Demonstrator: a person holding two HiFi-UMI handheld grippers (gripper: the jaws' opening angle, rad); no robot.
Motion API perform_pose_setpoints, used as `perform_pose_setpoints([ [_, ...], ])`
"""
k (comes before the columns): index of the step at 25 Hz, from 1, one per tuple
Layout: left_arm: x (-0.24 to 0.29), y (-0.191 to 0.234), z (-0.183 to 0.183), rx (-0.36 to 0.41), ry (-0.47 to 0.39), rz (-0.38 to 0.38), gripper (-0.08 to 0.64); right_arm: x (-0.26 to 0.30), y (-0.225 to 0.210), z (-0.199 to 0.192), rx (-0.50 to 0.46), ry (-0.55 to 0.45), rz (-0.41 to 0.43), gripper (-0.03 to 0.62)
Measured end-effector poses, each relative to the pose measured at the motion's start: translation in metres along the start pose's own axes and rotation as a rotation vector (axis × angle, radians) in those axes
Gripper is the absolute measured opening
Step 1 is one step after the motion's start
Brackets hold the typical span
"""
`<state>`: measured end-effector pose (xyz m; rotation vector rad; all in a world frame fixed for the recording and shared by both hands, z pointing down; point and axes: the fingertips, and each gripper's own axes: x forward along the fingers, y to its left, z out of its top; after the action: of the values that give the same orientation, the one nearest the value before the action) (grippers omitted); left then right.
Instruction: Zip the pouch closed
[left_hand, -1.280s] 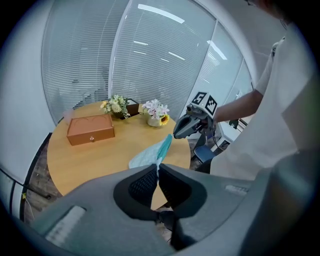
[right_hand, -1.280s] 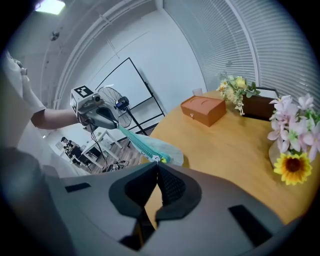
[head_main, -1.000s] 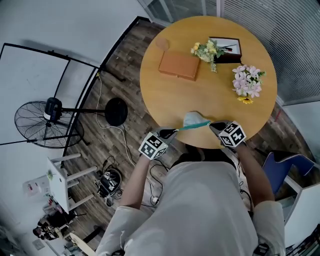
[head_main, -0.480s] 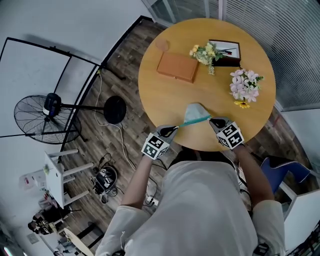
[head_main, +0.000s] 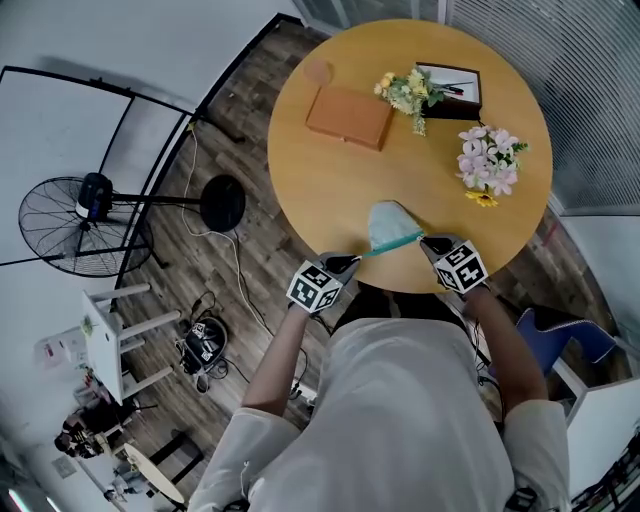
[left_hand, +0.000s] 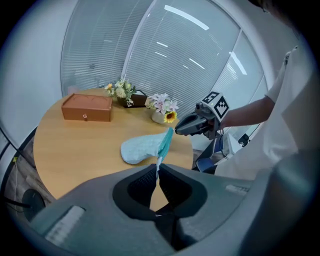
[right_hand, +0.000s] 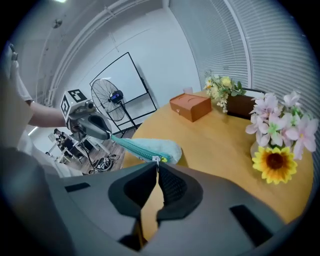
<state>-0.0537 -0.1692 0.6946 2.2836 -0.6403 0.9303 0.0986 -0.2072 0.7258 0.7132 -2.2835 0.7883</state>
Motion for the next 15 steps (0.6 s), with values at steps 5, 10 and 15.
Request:
perform_pose_setpoints([
  [5, 0.002, -0.007, -0.012, -0.048, -0.005, -0.04, 0.028, 0.001, 0.002, -0.014, 0.081, 0.001, -0.011, 0.048],
  [10, 0.007, -0.013, -0.019, -0.069, -0.025, -0.081, 0.028, 0.0, 0.007, -0.025, 0.15, -0.004, -0.032, 0.194],
  [15, 0.019, -0.02, -0.038, -0.058, -0.012, -0.098, 0.028, -0.004, 0.028, -0.037, 0.228, -0.019, -0.047, 0.235],
])
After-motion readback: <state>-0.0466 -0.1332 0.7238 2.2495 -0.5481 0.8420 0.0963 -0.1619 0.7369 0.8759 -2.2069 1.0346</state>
